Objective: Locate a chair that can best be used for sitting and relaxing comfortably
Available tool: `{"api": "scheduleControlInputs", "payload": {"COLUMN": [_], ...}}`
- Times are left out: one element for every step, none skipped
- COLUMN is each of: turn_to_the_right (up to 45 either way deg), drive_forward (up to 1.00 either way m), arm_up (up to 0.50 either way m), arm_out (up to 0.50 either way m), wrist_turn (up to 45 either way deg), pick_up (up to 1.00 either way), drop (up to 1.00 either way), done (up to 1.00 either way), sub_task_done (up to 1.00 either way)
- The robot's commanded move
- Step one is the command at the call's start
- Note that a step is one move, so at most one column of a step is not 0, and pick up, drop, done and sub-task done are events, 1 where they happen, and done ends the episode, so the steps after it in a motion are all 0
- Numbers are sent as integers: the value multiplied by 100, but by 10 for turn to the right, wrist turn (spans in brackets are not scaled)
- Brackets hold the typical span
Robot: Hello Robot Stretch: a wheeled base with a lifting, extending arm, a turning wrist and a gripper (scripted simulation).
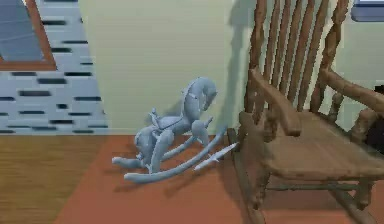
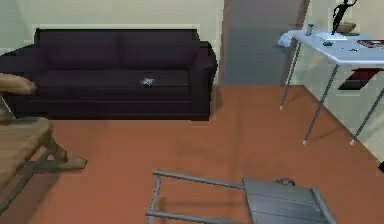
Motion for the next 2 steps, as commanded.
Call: {"api": "scheduleControlInputs", "payload": {"turn_to_the_right": [450,450], "drive_forward": [0,0], "arm_up": [0,0], "arm_out": [0,0], "wrist_turn": [0,0], "pick_up": [0,0], "drop": [0,0], "done": [0,0], "sub_task_done": [0,0]}}
